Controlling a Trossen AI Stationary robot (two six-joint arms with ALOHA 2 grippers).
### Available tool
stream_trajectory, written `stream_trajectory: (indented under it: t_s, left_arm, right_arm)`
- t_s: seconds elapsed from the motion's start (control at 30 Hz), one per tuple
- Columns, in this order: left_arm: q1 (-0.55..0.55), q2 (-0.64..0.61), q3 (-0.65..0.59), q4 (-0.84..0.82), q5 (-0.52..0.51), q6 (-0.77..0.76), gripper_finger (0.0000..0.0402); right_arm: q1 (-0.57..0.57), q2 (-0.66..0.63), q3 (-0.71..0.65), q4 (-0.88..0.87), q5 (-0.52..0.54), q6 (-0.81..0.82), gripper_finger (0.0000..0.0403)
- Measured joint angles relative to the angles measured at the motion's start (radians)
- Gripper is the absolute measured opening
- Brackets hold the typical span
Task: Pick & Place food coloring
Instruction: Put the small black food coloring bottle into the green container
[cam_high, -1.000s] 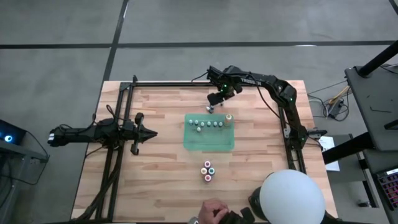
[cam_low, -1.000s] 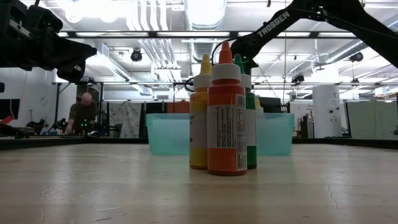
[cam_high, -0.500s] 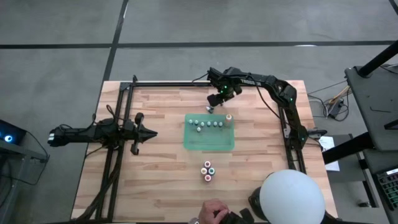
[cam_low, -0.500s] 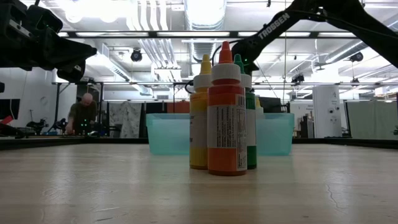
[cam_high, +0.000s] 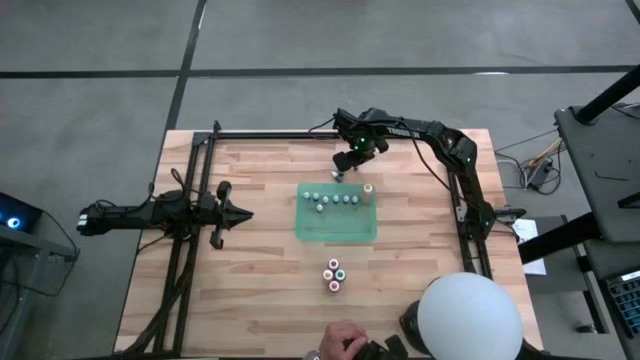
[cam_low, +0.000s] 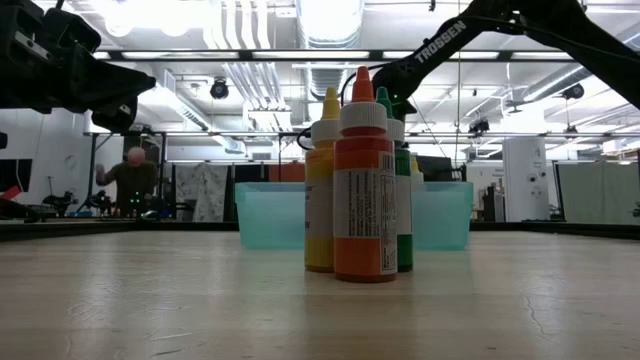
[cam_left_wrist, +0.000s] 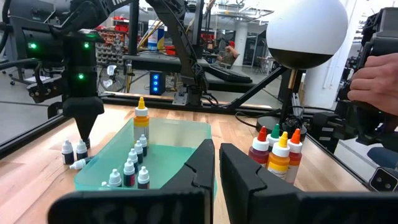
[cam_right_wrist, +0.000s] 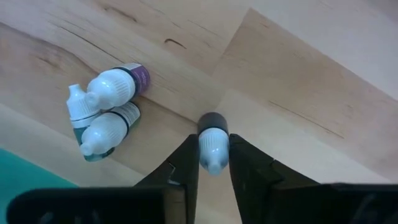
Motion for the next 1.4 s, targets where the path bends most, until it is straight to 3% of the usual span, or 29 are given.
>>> stream_trajectory:
  t_s: [0.37, 1.07, 1.4]
  left_arm:
    - [0.000, 0.000, 0.000, 0.000, 0.000, 0.000, 0.0000]
    - [0.000, 0.000, 0.000, 0.000, 0.000, 0.000, 0.0000]
    - [0.000, 0.000, 0.000, 0.000, 0.000, 0.000, 0.0000]
  right_arm:
    - [0.004, -0.006, 0.026, -0.018, 0.000, -0.023, 0.0055]
    - [0.114, -0.016, 0.439, -0.336, 0.004, -0.219, 0.0054]
    - [0.195, -0.016, 0.453, -0.365, 0.001, -0.266, 0.0054]
